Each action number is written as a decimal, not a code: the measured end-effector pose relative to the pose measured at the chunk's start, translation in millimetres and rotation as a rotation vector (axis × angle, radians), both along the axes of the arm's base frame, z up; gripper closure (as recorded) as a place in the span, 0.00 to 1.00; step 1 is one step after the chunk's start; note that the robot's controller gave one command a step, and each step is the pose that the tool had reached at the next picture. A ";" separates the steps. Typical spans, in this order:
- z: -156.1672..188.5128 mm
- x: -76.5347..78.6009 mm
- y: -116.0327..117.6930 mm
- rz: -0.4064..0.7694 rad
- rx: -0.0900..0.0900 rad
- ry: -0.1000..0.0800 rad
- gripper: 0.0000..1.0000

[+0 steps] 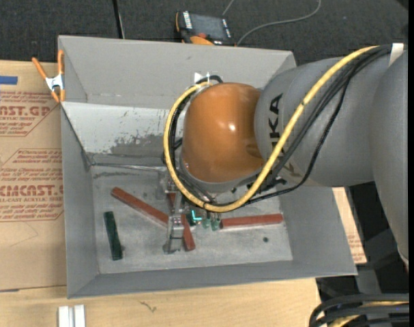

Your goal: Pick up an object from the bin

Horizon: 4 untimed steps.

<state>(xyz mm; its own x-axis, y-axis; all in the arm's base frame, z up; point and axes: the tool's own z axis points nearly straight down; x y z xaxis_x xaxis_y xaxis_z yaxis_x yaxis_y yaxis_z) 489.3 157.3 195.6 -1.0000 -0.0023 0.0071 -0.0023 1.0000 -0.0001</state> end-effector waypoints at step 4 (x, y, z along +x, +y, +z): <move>-124.7 73.7 -49.3 -0.210 0.002 -0.010 1.00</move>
Offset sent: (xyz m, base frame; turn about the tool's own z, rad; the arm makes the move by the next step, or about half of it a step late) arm 0.0620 0.0014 0.0515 -0.0661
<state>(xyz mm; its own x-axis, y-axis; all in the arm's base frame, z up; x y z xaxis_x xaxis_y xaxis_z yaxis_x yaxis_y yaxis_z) 562.9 108.0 70.9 -0.9785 0.2063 -0.0024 0.2063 0.9785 0.0029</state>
